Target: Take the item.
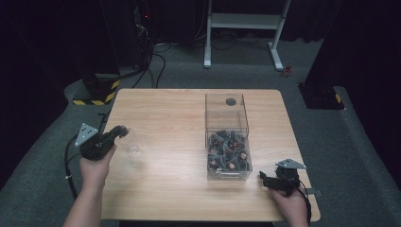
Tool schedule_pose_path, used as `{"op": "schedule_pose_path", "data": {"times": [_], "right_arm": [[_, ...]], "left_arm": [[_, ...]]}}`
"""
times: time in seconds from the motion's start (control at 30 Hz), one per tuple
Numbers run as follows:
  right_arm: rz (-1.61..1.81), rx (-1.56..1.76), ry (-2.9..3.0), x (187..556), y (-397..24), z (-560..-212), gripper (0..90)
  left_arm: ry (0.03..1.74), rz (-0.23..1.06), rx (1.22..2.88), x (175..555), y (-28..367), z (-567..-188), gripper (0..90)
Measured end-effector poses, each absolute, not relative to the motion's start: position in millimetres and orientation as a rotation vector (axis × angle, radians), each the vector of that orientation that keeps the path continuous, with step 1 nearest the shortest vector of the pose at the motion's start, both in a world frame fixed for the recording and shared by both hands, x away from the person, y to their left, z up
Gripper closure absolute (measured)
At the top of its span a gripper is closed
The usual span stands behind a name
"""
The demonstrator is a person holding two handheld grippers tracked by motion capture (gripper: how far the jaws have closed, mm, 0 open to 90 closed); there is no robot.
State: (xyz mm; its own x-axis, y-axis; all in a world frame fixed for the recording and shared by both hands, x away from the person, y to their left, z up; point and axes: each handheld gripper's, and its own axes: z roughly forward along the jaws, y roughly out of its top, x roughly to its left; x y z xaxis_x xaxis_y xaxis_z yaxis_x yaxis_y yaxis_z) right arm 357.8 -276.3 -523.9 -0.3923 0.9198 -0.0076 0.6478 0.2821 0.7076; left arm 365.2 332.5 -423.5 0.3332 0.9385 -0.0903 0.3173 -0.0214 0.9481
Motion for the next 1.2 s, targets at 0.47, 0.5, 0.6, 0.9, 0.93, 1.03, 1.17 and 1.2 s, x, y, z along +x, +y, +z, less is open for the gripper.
{"op": "schedule_pose_path", "data": {"times": [0.47, 0.5, 0.6, 0.9, 0.93, 1.03, 1.17, 1.2], "right_arm": [[0.881, 1.409, 2.141, 357.8, -276.4, -523.9, 15.8], [0.881, 1.409, 2.141, 357.8, -276.4, -523.9, 15.8], [0.881, 1.409, 2.141, 357.8, -276.4, -523.9, 15.7], [0.881, 1.409, 2.141, 357.8, -276.3, -523.9, 15.8], [0.881, 1.41, 2.141, 357.8, -276.3, -523.8, 15.8], [0.881, 1.409, 2.141, 357.8, -276.3, -523.9, 15.8], [0.882, 1.409, 2.141, 357.8, -276.4, -523.8, 15.8], [0.881, 1.409, 2.14, 357.8, -276.3, -523.9, 15.8]], "left_arm": [[1.235, 0.736, 1.597, 377.7, 332.6, -441.9, 89.9], [1.24, 0.73, 1.599, 378.2, 331.9, -442.9, 89.9], [1.248, 0.732, 1.618, 380.0, 330.7, -445.6, 89.8], [1.281, 0.731, 1.633, 383.9, 332.1, -451.2, 89.3], [1.282, 0.731, 1.634, 384.3, 332.4, -451.2, 89.3], [1.288, 0.723, 1.634, 385.3, 332.3, -451.8, 89.2], [1.283, 0.712, 1.646, 385.7, 329.0, -453.3, 88.3], [1.281, 0.71, 1.65, 385.4, 328.1, -453.3, 87.8]]}}
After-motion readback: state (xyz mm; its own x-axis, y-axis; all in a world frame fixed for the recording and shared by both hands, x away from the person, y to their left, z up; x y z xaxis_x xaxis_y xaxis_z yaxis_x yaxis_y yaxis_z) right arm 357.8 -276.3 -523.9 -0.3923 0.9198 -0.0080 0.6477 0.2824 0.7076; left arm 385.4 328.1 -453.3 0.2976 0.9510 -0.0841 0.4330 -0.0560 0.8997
